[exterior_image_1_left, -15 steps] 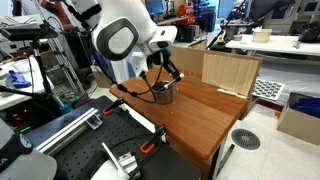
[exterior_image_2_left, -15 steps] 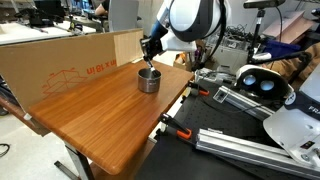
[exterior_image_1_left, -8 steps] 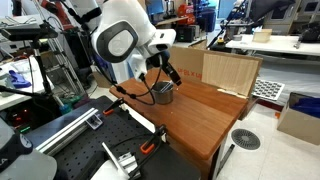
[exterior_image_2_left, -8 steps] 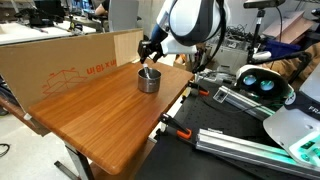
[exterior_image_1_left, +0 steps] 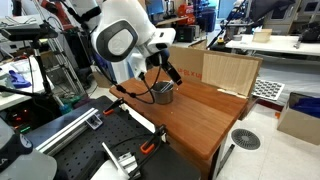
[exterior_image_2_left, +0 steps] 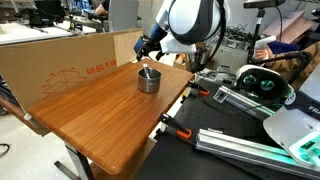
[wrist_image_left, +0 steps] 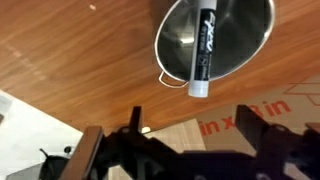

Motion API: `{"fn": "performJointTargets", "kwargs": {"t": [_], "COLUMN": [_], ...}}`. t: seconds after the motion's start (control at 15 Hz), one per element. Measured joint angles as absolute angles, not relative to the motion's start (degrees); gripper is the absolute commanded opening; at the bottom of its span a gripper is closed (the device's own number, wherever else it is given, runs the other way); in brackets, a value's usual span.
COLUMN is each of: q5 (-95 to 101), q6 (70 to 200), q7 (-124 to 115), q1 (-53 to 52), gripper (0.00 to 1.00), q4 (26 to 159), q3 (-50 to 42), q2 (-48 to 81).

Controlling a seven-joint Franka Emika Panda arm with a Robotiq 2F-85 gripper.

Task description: Put the marker in the pot

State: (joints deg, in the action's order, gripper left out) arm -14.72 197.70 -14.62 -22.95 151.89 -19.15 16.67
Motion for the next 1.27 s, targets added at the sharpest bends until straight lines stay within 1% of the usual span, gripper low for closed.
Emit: {"fn": "performJointTargets", "kwargs": {"t": [0.2,0.6,1.27], "q5": [-16.82,-20.81,-20.92], "q6": [196.56,191.22,190.85], "q7": [-14.62,-14.48,-14.48], "q1": [-24.57,-28.96,-29.15], "gripper": [1.00,1.00,1.00], "q4": [151.22,148.97,149.03], "q3": [-20.08,-24.75,-24.85], "q2": [14.51,9.49,9.43]}}
